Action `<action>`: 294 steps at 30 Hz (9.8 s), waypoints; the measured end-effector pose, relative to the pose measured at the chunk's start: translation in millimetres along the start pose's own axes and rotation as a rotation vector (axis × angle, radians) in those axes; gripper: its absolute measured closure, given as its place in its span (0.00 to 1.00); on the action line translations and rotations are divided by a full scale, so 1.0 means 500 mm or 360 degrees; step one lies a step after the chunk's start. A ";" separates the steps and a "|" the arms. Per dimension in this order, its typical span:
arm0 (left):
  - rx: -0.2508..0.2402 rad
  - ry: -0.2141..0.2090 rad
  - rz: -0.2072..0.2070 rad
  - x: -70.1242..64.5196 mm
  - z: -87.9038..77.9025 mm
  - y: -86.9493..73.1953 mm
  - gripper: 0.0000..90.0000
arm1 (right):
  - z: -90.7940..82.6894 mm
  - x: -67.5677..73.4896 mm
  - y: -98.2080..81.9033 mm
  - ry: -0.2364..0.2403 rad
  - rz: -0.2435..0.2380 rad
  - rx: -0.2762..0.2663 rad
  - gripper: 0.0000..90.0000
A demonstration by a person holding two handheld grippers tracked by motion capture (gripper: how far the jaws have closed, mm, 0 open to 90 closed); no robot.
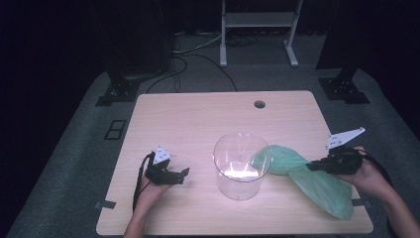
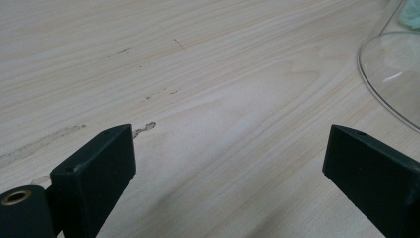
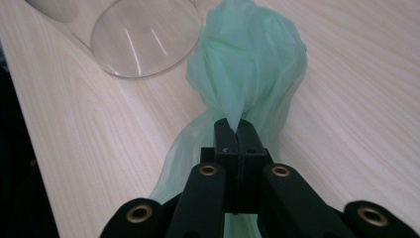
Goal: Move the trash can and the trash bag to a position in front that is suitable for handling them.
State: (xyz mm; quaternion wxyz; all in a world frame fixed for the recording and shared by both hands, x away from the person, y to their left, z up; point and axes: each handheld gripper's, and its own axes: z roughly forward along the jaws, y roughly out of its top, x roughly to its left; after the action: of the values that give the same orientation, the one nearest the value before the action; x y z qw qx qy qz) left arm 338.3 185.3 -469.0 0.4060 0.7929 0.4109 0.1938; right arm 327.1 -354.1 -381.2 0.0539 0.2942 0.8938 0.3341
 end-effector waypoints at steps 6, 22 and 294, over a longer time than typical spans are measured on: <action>-0.0005 -0.0001 0.0004 -0.001 0.001 0.000 0.05 | -0.039 0.009 0.021 -0.0007 -0.0030 -0.0041 1.00; -0.0001 -0.0006 0.0010 -0.001 -0.001 0.001 0.05 | -0.144 0.032 0.102 -0.0078 -0.0152 -0.0125 1.00; 0.0074 -0.1088 0.1215 -0.325 -0.010 0.467 1.00 | -0.042 0.093 0.192 0.0413 -0.0405 -0.0164 0.61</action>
State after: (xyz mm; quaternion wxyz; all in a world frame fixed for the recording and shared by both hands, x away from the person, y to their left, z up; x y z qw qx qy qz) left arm 355.2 -21.3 -274.4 0.3997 0.9134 -0.0600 0.0487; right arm 329.8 -281.9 -300.1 -0.0050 0.1300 0.9049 0.4052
